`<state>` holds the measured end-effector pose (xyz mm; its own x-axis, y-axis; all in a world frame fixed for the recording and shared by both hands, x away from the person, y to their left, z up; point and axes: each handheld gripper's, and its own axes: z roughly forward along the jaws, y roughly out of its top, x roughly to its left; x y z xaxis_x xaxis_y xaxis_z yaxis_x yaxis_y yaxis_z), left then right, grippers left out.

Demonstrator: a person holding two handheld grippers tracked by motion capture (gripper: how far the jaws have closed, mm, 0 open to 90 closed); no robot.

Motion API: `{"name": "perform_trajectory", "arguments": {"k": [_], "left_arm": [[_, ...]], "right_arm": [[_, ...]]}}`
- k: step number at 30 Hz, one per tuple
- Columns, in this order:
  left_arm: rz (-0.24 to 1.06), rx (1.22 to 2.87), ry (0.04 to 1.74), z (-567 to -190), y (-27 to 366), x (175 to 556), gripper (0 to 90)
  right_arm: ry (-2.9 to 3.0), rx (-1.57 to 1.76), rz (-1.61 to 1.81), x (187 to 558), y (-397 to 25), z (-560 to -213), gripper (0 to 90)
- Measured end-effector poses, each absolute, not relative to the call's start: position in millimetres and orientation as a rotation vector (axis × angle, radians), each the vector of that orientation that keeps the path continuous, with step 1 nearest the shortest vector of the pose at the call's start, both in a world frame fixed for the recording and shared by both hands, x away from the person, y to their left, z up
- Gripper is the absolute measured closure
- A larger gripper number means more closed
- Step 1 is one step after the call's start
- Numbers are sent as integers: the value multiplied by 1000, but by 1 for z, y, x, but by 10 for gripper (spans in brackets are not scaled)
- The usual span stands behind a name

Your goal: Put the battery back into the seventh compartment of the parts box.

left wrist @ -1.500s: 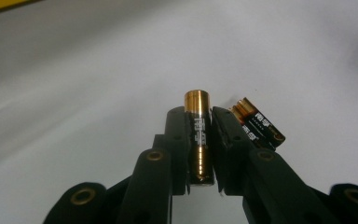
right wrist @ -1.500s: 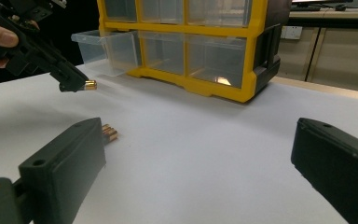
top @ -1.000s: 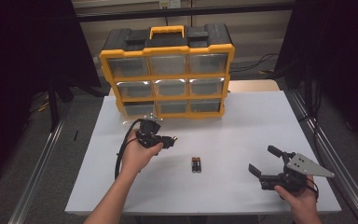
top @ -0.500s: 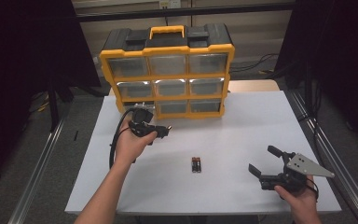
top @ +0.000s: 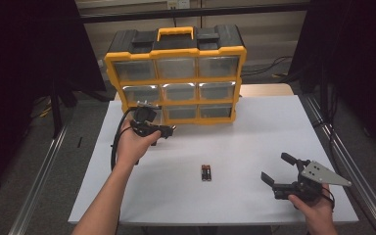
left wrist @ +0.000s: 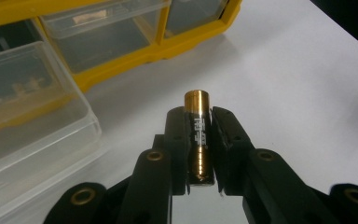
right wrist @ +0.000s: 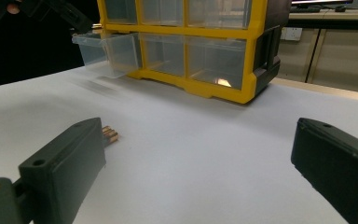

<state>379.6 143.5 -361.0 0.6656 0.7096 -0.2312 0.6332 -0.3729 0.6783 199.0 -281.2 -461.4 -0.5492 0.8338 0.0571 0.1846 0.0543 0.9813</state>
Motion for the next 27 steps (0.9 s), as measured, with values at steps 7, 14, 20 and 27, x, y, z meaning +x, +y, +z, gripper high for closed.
{"name": "perform_trajectory", "arguments": {"k": [7,14,20,27], "left_arm": [[143,2095,1060,-355,147,385,773],[177,2082,1091,-352,154,395,773],[191,2071,1126,-352,161,402,774],[214,2058,1172,-354,171,409,773]], "right_arm": [[1788,1016,1532,199,-281,-461,25],[1787,1017,1532,199,-281,-461,24],[1789,1017,1533,199,-281,-461,24],[1791,1011,1532,199,-281,-462,24]]}}
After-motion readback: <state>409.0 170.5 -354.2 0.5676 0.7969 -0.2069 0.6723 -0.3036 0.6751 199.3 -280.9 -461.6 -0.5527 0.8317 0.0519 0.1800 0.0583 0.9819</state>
